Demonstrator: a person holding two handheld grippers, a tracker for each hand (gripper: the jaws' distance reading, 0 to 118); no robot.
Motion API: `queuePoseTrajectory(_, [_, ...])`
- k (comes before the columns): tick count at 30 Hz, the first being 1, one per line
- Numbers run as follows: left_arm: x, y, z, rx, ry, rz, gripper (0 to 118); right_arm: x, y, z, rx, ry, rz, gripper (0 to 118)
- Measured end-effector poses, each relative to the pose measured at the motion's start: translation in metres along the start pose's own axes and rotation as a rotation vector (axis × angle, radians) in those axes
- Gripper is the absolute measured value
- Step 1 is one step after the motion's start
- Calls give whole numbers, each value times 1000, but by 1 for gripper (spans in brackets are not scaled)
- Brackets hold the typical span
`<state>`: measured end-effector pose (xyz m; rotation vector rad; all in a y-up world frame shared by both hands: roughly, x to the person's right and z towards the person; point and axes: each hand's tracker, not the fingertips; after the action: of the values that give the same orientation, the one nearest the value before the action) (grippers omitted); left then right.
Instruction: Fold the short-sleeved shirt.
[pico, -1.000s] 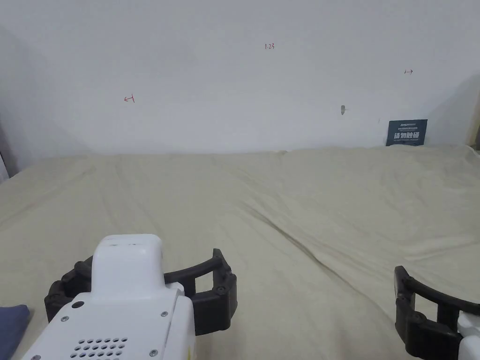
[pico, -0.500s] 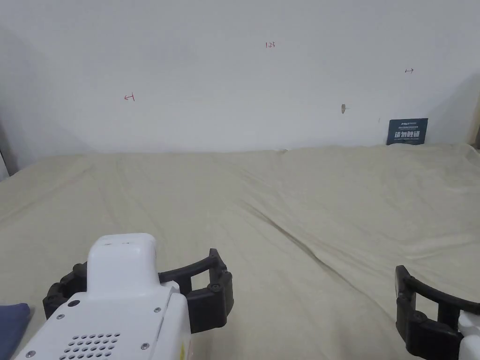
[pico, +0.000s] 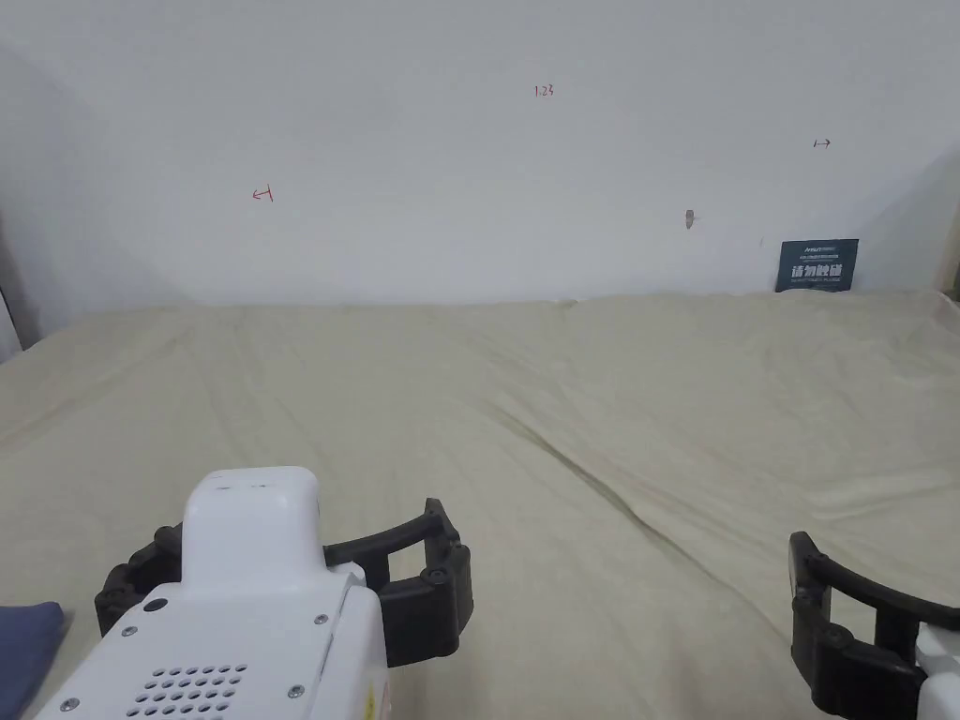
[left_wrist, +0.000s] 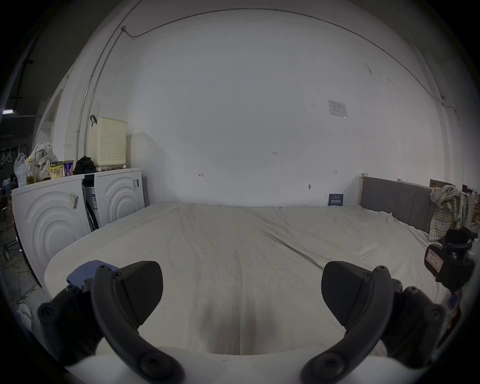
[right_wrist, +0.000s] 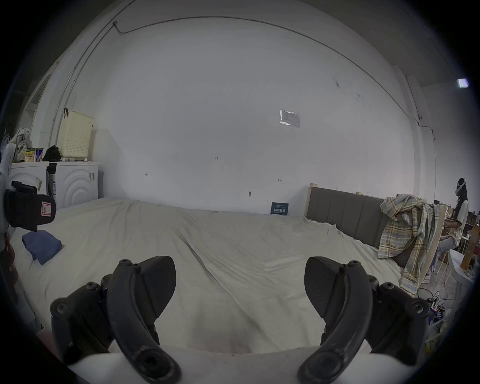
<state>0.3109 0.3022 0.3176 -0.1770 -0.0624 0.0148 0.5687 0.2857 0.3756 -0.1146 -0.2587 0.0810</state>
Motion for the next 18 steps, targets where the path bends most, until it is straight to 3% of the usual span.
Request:
queuePoseTrajectory(12, [3, -1, 1, 2, 21, -11, 118, 0, 0, 0, -2, -5, 4, 103])
queuePoseTrajectory(14, [4, 2, 3, -104, 17, -4, 118, 0, 0, 0, 0, 0, 2, 103])
queuePoseTrajectory(18, [4, 3, -2, -95, 8, 35, 118, 0, 0, -1, -3, 0, -3, 103])
